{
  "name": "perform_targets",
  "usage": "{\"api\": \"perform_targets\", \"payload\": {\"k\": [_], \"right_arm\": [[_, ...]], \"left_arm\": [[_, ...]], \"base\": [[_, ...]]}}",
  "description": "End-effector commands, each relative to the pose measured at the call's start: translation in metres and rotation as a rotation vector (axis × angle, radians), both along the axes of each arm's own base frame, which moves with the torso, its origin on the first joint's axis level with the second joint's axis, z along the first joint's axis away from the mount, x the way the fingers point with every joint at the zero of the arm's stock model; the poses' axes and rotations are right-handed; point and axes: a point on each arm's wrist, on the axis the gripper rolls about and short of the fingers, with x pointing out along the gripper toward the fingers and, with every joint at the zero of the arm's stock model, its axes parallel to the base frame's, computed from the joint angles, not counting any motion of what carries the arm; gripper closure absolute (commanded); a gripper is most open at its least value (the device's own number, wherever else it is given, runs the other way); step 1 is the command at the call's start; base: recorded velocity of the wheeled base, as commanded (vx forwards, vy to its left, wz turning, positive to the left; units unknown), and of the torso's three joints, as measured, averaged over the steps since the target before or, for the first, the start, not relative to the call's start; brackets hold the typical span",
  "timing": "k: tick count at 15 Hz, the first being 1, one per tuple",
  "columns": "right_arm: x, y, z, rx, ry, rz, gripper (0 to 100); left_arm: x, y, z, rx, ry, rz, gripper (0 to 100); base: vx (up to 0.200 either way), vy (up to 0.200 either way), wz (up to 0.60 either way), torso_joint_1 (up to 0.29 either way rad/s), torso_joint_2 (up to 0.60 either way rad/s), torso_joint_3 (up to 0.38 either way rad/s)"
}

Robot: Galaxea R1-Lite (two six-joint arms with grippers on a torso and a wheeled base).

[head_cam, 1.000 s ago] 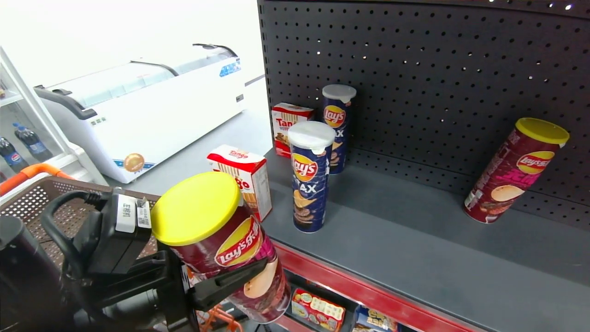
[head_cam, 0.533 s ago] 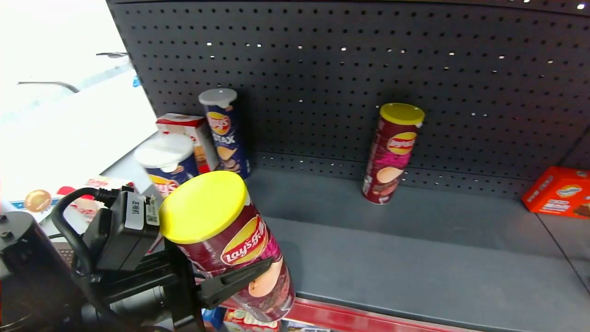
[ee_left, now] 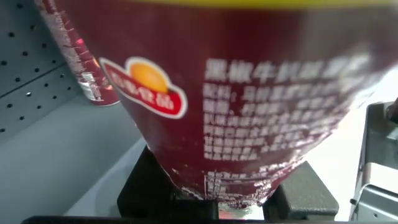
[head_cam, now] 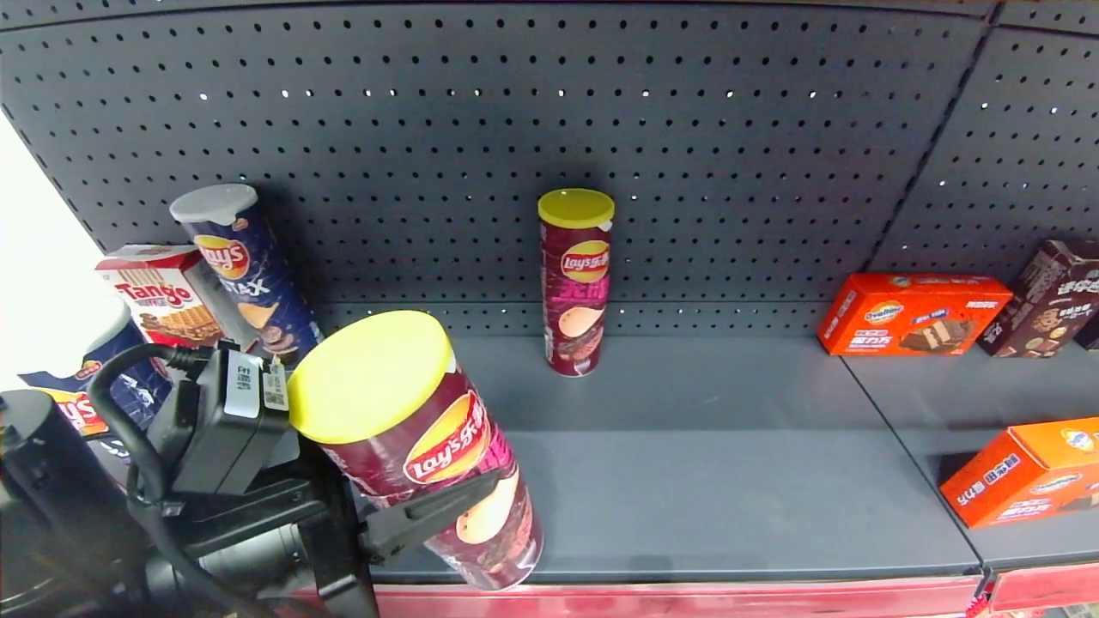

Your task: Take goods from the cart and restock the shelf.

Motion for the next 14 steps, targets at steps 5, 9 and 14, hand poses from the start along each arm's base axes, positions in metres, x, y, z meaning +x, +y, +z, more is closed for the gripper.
{"api": "perform_targets", "payload": {"k": [5, 9, 14], "right_arm": [[0.0001, 0.0, 0.0, -0.001, 0.001, 0.001, 0], [0.0001, -0.0001, 0.0, 0.001, 0.001, 0.0, 0], [0.0021, -0.0001, 0.002, -0.005, 0.032, 0.014, 0]], "left_arm": [[0.001, 0.0041, -0.0025, 0.005, 0.008, 0.022, 100], [0.0014, 0.0047, -0.0018, 0.005, 0.003, 0.033, 100], [0.0075, 0.0078, 0.0036, -0.004, -0.018, 0.102, 100]], "base": [[0.0, 0.0, 0.0, 0.0, 0.0, 0.0], [0.0, 0.0, 0.0, 0.0, 0.0, 0.0], [0.0, 0.0, 0.0, 0.0, 0.0, 0.0]]}}
